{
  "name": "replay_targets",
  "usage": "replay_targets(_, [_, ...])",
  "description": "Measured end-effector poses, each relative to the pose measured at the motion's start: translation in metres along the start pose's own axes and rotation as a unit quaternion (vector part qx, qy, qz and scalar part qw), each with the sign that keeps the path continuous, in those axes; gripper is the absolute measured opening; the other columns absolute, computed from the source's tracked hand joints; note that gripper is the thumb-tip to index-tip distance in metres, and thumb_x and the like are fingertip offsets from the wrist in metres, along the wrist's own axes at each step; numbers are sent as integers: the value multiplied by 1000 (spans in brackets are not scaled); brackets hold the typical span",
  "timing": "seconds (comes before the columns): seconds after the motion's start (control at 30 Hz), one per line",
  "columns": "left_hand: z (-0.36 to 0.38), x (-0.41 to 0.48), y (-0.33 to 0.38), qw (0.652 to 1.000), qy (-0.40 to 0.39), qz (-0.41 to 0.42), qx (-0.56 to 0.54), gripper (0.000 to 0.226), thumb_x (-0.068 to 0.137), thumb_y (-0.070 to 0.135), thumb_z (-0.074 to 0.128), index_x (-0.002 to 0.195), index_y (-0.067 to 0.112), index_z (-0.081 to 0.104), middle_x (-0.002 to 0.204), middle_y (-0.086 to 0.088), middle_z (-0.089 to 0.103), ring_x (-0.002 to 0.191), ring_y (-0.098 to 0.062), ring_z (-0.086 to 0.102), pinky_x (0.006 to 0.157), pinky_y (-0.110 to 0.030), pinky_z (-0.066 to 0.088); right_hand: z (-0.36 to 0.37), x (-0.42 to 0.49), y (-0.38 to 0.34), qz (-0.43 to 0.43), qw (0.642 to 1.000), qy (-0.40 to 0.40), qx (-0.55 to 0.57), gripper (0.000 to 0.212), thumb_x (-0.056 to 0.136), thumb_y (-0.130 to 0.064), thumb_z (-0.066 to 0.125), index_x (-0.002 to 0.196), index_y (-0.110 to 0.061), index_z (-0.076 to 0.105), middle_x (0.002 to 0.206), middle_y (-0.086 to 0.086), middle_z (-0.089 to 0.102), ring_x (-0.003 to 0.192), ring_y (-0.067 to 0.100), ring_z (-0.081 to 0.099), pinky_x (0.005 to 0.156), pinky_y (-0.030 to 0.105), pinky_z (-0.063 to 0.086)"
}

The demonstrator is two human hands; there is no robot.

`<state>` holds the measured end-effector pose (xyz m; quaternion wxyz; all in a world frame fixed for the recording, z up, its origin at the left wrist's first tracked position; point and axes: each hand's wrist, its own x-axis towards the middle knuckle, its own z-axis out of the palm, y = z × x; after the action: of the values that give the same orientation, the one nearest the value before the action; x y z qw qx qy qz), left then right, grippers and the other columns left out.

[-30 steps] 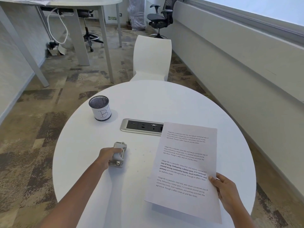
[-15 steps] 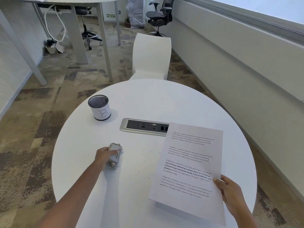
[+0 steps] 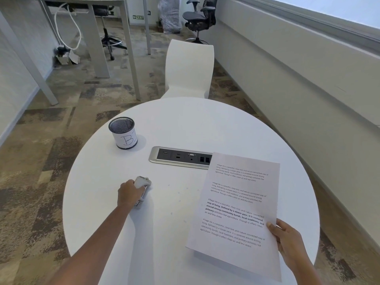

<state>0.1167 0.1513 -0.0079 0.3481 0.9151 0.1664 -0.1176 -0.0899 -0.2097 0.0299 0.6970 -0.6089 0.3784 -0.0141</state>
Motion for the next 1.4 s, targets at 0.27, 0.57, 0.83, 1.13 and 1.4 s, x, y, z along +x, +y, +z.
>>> replay_targets(0.27, [-1,-9,3,1000,15,10,20,33,84,8,57,113,-7,54,115,-31,55,106,-44,53,89,-44,44,-2,-1,1,4,1000,0,8,20,88,1,51,104,-4,62,86,12,71,69,24,66,54,25,59])
replay_targets(0.57, [9,-36,27,978,120,172,1,37,83,1,57,120,0,56,119,-21,54,115,-37,48,92,-46,42,-4,0,3,3,1000,-12,14,18,88,1,52,99,-8,64,83,9,72,65,20,68,55,24,59])
replay_targets(0.83, [50,-79,60,948,-191,139,-215,21,92,4,50,111,-1,60,80,-4,64,69,-16,58,56,-9,45,-1,-1,4,6,1000,-25,-1,17,88,-3,54,97,-13,65,75,4,77,64,17,72,51,24,57])
replay_targets(1.13, [67,-103,77,938,-208,130,-244,18,89,-4,52,104,-10,59,87,-14,66,79,-24,62,64,-24,55,1,-5,-3,-56,998,-7,-6,17,89,-4,53,99,-10,64,84,10,73,73,23,68,57,25,57])
replay_targets(1.4, [53,-116,113,921,-83,255,-282,9,86,-1,58,84,7,62,85,-6,72,73,-15,65,74,-20,51,7,-6,-25,-179,982,49,36,15,88,-5,53,97,-11,64,76,-17,74,85,19,62,76,27,55])
